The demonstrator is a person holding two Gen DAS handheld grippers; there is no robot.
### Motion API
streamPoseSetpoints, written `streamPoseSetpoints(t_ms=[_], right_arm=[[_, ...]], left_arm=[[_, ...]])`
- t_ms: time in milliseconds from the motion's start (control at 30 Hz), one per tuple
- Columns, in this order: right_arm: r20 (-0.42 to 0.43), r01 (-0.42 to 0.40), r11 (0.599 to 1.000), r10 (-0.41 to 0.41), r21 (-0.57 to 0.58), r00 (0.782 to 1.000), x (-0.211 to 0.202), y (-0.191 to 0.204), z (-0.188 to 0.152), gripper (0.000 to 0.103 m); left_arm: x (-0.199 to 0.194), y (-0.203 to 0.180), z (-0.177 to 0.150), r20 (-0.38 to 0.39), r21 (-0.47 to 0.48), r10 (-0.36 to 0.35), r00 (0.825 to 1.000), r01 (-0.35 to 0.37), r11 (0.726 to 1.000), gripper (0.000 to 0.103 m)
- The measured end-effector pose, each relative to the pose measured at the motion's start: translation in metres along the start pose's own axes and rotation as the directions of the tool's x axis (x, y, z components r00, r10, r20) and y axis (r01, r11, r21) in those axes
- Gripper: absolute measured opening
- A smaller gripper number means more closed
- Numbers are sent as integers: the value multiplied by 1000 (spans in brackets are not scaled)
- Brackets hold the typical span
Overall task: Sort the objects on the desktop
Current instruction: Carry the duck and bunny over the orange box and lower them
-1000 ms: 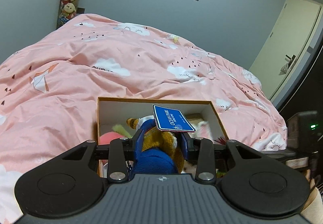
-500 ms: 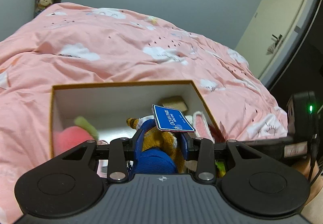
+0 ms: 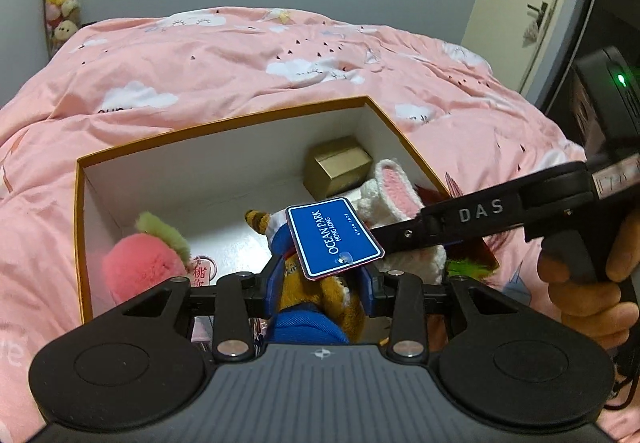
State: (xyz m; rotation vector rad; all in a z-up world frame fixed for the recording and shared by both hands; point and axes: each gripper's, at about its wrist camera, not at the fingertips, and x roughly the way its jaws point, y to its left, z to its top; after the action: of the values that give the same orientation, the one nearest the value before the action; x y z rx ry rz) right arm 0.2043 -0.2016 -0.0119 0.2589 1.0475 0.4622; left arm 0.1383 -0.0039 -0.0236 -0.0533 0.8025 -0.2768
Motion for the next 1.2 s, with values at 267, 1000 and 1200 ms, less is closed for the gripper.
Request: streamPoseSetpoints(t_ms=[267, 1000, 1200], right_arm=[[-47, -18, 999, 16, -28, 999, 0, 4, 2, 51], [4, -26, 999, 27, -34, 1000, -11, 17, 4, 44], [12, -107, 993, 108, -46, 994, -14, 31, 6, 46]], left_arm=[[-2, 5, -1, -13, 18, -57, 998, 57, 998, 48], [-5, 19, -5, -22, -94, -175, 984, 172, 981, 36], [-5, 26, -7, -15, -107, -176, 984, 174, 979, 36]])
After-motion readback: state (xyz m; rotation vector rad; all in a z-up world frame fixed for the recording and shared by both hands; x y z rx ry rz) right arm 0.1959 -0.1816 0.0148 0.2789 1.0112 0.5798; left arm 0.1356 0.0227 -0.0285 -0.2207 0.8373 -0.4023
